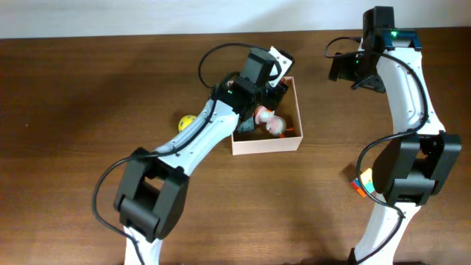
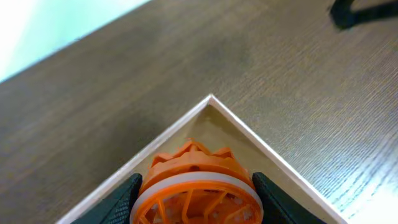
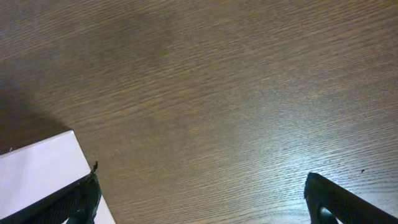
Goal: Pack container
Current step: 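Open the left gripper to drop the orange ball into the box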
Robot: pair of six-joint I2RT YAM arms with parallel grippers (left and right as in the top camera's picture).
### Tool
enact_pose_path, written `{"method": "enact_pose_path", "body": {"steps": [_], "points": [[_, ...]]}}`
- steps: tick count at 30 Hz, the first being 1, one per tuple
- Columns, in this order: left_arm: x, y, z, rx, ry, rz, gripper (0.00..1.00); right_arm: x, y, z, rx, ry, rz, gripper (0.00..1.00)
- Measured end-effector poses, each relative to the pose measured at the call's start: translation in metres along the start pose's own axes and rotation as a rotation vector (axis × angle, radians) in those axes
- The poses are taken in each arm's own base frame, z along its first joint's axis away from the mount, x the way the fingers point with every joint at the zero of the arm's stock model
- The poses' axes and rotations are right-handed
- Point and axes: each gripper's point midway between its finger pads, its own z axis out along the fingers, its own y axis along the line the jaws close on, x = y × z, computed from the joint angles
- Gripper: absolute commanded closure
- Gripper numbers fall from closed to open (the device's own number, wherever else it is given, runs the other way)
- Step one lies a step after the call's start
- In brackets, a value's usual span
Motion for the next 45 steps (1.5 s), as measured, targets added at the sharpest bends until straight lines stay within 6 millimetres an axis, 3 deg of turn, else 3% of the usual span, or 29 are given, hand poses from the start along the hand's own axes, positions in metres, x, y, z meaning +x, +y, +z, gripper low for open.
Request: {"method": "enact_pose_path", "body": {"steps": [8,10,15,23,34,38,41,45], "points": [[0.029,-0.014,0.027,0.023,0.066,0.011,0.49,0.000,0.000,0.000,0.000,0.000,0.000,0.01],[0.028,-0.020,0.028,0.030,0.064,0.017,0.48,0.000,0.000,0.000,0.000,0.000,0.000,0.01],[0.030,-0.031,0.030,0.046,0.067,0.027,0.25,0.000,0.000,0.000,0.000,0.000,0.000,0.01],[0.032,-0.032,0.032,0.048,0.070,0.027,0.24,0.000,0.000,0.000,0.000,0.000,0.000,0.01],[0.038,-0.029,0.028,0.030,0.121,0.025,0.15,0.000,0.000,0.000,0.000,0.000,0.000,0.01],[0.040,-0.015,0.006,-0.038,0.195,0.024,0.13,0.000,0.000,0.000,0.000,0.000,0.000,0.01],[0.030,0.009,-0.033,-0.131,0.220,0.001,0.04,0.000,0.000,0.000,0.000,0.000,0.000,0.01],[0.011,0.052,-0.094,-0.289,0.206,-0.092,0.02,0.000,0.000,0.000,0.000,0.000,0.000,0.01]]}}
